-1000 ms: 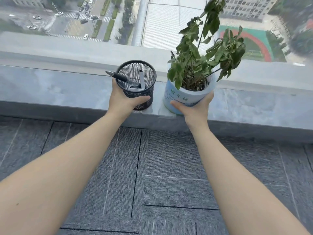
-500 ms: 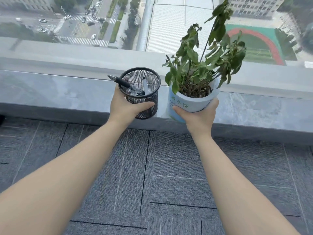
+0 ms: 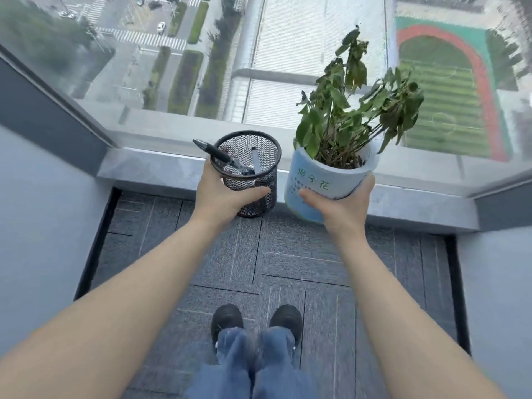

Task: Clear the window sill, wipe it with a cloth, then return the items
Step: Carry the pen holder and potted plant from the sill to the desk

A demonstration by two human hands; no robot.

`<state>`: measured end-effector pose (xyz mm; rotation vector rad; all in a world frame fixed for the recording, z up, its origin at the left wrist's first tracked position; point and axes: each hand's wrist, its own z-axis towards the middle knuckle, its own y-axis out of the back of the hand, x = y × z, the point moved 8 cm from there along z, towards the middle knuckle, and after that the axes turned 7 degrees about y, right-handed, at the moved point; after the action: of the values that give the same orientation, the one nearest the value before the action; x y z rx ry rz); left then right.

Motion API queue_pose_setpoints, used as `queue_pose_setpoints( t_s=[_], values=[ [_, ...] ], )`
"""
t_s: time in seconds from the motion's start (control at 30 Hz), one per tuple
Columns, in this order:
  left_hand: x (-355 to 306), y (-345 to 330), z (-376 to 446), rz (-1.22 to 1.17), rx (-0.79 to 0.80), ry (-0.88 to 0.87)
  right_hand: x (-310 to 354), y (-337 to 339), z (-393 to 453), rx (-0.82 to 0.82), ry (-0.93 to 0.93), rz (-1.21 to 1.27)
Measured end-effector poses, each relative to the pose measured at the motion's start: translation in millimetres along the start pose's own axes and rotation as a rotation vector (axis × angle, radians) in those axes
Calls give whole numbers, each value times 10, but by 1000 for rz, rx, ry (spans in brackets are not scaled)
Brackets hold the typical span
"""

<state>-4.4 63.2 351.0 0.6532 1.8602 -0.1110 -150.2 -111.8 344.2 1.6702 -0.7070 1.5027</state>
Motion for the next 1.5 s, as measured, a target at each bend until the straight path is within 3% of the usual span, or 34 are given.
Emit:
queue_pose_setpoints(
  t_s=[0.27, 0.5, 0.93, 1.23, 1.5],
  values=[
    [-1298, 800, -1050, -29, -82, -99, 1678, 153, -486, 120, 57, 74],
    [-1573, 1435, -2041, -151, -260, -153, 2574, 50, -938, 329, 163, 68],
    [-1027, 2814, -4406, -298, -772, -103, 3454, -863, -2807, 863, 335, 72],
    [-371, 3943, -6472, -339, -1194, -97, 4003, -1668, -4962, 1275, 436, 138],
    [215, 4355, -8325, -355, -1549, -3, 4165, -1951, -6916, 1631, 458, 205]
  ],
)
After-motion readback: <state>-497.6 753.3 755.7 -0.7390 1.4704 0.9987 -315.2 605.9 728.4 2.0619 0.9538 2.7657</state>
